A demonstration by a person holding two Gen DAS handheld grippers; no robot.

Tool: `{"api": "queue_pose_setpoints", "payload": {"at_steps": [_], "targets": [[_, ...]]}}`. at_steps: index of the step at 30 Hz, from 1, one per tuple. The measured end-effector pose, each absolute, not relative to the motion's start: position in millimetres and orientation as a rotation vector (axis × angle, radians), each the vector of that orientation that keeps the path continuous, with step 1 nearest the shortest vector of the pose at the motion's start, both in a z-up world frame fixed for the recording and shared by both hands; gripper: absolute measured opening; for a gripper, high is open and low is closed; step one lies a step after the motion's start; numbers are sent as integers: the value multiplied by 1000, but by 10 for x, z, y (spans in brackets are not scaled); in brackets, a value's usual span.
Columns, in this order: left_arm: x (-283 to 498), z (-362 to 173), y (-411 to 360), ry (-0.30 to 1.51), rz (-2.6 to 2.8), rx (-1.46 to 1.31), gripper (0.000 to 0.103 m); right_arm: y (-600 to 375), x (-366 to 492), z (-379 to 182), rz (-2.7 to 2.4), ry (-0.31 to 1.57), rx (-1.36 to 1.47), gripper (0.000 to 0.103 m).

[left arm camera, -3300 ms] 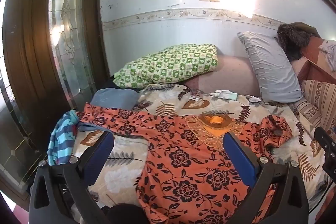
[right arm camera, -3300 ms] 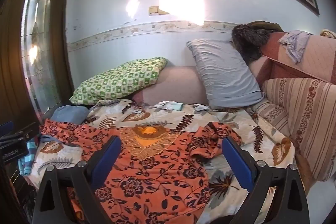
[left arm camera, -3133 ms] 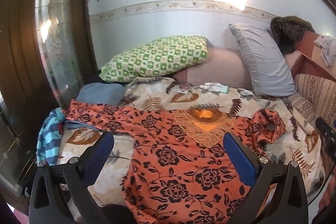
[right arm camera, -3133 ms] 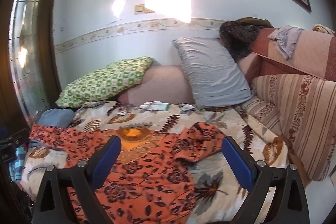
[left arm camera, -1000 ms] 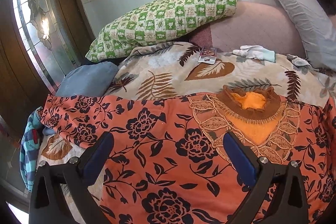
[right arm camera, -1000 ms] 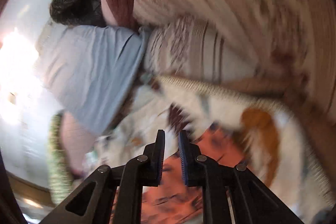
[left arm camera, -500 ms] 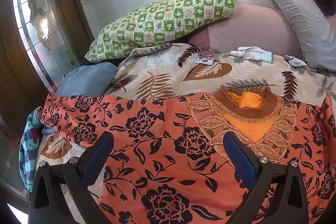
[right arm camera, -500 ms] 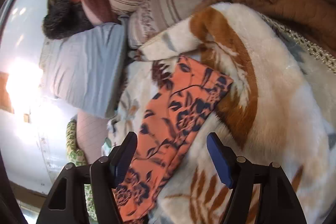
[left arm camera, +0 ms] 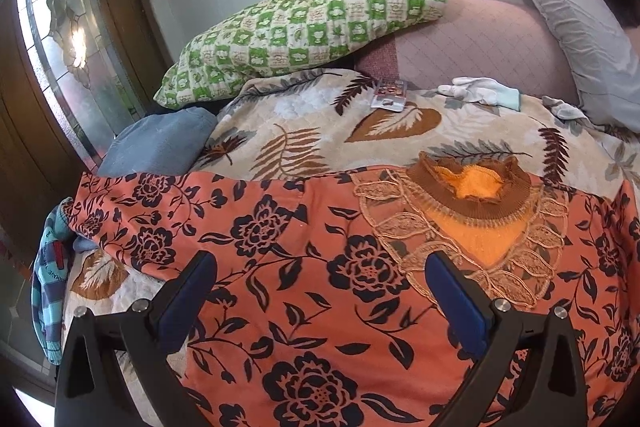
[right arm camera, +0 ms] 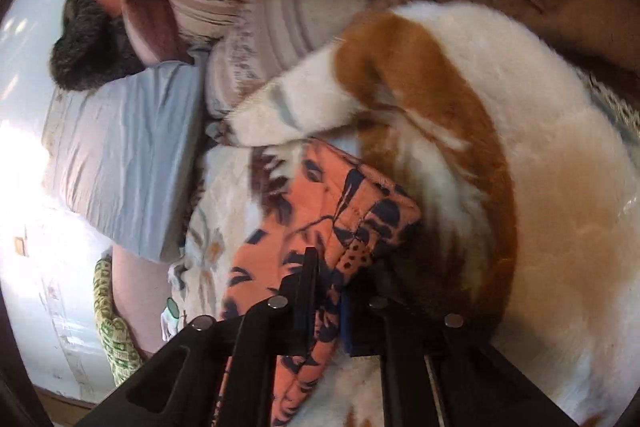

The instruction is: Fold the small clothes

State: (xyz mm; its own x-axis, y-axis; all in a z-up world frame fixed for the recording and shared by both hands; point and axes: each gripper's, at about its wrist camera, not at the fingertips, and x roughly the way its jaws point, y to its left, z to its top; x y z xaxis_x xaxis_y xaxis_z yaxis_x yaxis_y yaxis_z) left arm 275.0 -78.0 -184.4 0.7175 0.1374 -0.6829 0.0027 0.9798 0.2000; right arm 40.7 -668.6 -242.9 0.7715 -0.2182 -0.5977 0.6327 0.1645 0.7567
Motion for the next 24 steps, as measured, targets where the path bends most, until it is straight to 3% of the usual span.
{"api": "queue_pose_setpoints", "payload": {"at_steps": [8,15,19,24], "targets": [[2824,-1685,-227,758,173,72,103,-6092,1232,-1171,-258,281,1162,8],[2792,-1648,394,755,254,11,103,-4727,2273,-184,112,287,1025,8],[2741,-1674,778,769,297,-38,103,-3749,2743,-162,270,385,952,8],[2694,-1693,1128,771,346,-85,103,-2686,3278,-811,388,561,970,8]]}}
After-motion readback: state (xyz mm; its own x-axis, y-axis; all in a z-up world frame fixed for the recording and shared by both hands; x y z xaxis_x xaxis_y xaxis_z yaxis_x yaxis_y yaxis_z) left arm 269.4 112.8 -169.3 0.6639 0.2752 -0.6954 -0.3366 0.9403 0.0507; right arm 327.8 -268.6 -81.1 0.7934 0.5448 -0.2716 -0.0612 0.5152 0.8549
